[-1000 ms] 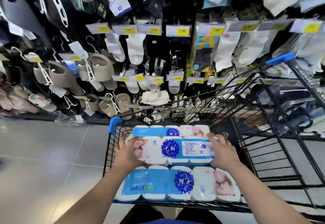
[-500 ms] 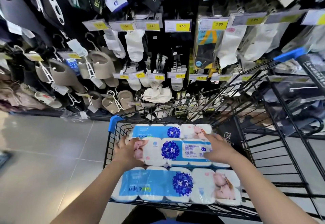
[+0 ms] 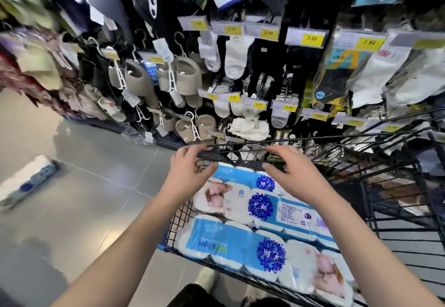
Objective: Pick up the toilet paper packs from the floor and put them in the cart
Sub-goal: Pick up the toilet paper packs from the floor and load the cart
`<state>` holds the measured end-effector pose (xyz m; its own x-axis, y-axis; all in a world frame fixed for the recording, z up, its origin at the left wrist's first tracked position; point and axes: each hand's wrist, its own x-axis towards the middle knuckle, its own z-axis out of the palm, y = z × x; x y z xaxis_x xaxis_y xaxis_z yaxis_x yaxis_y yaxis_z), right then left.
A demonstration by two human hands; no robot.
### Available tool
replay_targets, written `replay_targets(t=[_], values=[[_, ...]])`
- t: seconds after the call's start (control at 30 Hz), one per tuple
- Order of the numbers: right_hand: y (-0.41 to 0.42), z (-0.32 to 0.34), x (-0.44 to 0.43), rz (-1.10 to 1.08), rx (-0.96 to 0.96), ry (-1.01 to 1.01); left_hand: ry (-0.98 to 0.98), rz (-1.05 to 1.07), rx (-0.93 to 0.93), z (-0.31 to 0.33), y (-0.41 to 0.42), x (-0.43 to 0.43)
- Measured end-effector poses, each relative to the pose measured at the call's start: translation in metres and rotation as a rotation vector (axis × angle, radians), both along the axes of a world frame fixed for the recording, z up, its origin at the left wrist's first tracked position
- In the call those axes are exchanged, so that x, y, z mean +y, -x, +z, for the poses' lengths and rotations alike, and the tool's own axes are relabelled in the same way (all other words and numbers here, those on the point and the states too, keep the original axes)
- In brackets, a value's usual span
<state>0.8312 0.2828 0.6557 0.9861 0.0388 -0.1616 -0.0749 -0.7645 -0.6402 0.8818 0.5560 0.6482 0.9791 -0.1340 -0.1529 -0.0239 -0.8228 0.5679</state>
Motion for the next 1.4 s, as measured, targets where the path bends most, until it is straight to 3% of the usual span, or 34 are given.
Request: replay_targets(t=[0.23,0.53,0.9,1.2,1.4], values=[[-0.016,0.077,0.073,0.112,-0.218,-0.098,0.236,0.106,-0.302,0.075,0.009,0.057],[-0.019,0.146,0.226,0.178,-0.301,-0.401,0.541,0.387,-0.459,0.124,0.061,0.215],[-0.023,0.163,0.487,0.467,-0.269,-0.544,0.507,0.724,-0.585,0.15,0.16,0.464],[-0.04,0.162,0.628,0.639,-0.166,-0.684,0.404,0.915,-0.654,0.155,0.208,0.558],[-0.083,0.158,0.704,0.712,-0.112,-0.77,0.338,1.033,-0.649,0.155,0.195,0.608]])
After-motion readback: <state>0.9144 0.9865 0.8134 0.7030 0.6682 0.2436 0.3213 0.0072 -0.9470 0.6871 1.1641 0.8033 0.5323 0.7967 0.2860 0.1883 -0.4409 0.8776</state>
